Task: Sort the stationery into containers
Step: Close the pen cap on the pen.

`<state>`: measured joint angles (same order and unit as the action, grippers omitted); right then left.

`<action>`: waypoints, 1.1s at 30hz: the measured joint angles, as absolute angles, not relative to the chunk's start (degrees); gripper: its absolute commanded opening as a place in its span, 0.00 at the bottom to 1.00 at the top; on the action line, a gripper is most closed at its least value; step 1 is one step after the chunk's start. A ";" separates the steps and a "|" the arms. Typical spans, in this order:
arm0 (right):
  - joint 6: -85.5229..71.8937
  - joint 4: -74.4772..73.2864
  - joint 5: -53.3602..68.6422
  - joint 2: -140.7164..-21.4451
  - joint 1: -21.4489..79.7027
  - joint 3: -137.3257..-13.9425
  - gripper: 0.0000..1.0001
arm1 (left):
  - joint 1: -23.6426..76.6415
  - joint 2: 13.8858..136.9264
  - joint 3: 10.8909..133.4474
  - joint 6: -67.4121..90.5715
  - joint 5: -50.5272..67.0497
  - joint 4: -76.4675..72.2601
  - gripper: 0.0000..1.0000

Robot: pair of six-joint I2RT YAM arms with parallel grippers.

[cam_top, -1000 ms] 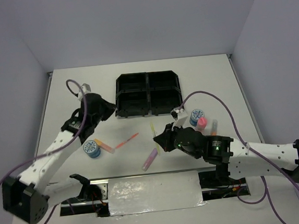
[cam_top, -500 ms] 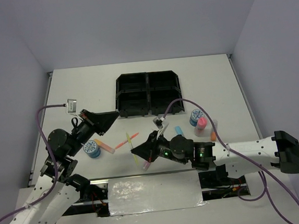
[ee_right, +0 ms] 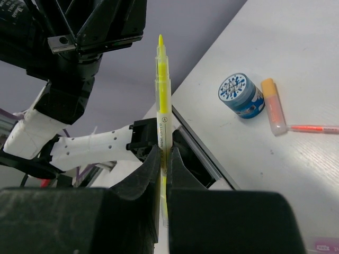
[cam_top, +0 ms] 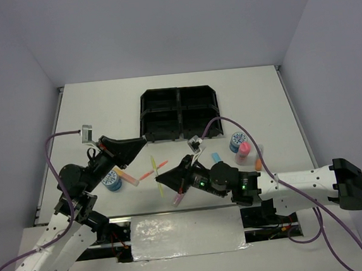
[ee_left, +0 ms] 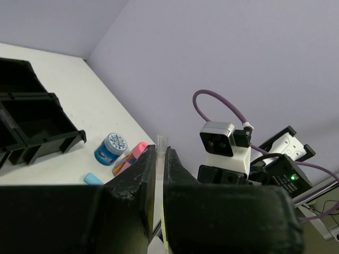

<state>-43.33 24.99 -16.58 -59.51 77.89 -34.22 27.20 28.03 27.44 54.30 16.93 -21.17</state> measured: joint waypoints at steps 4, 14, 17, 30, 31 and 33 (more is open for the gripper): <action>-43.03 26.11 -16.49 -59.51 77.89 -34.24 0.00 | 27.20 28.05 27.44 54.39 17.06 -23.05 0.00; -41.08 25.61 -17.23 -59.77 77.89 -36.60 0.00 | 27.22 28.53 27.44 54.74 17.26 -24.14 0.00; -40.69 25.50 -17.50 -60.12 77.87 -37.08 0.00 | 27.22 28.64 27.44 55.51 17.28 -24.21 0.00; -39.83 24.62 -18.26 -60.62 77.58 -37.23 0.00 | 27.22 29.87 27.44 57.36 17.30 -24.75 0.00; -39.72 24.47 -18.28 -60.64 77.58 -37.32 0.00 | 27.22 29.89 27.40 57.41 17.28 -24.77 0.00; -39.51 24.23 -18.28 -60.66 77.58 -37.71 0.00 | 27.22 29.89 27.31 57.43 17.30 -24.97 0.00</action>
<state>-39.51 24.23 -18.28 -60.66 77.58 -37.71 27.22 29.89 27.31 57.43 17.30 -24.97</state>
